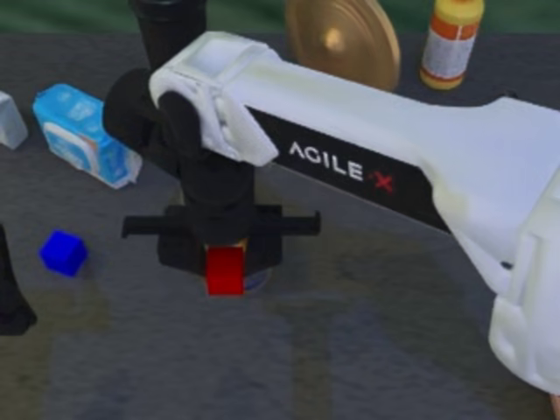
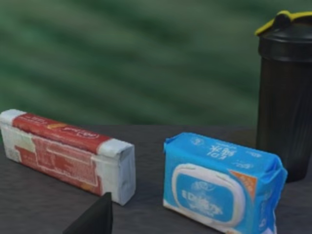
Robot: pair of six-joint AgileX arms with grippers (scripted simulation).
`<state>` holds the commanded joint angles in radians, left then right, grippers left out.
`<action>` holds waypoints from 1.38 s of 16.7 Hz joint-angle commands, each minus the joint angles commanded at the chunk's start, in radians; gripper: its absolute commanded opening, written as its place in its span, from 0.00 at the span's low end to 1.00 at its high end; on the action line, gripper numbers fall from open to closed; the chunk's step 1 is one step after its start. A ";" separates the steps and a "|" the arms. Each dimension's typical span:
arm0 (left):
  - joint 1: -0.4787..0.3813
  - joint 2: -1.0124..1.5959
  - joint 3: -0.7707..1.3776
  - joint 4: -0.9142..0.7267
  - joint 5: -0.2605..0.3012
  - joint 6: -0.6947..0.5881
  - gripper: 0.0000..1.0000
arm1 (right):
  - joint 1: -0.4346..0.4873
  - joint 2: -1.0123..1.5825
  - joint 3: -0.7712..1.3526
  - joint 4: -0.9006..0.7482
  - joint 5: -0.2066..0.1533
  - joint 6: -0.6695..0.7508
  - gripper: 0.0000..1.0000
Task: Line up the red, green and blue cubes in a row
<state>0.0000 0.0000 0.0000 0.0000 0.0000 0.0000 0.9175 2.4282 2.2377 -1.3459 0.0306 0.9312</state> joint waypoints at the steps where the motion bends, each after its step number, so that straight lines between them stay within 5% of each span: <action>1: 0.000 0.000 0.000 0.000 0.000 0.000 1.00 | 0.000 0.002 -0.036 0.038 0.000 0.001 0.00; 10: 0.000 0.000 0.000 0.000 0.000 0.000 1.00 | 0.006 0.013 -0.185 0.193 0.001 0.003 0.00; 23: 0.000 0.000 0.000 0.000 0.000 0.000 1.00 | 0.006 0.013 -0.185 0.193 0.001 0.003 0.98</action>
<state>0.0000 0.0000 0.0000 0.0000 0.0000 0.0000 0.9232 2.4407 2.0526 -1.1527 0.0314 0.9344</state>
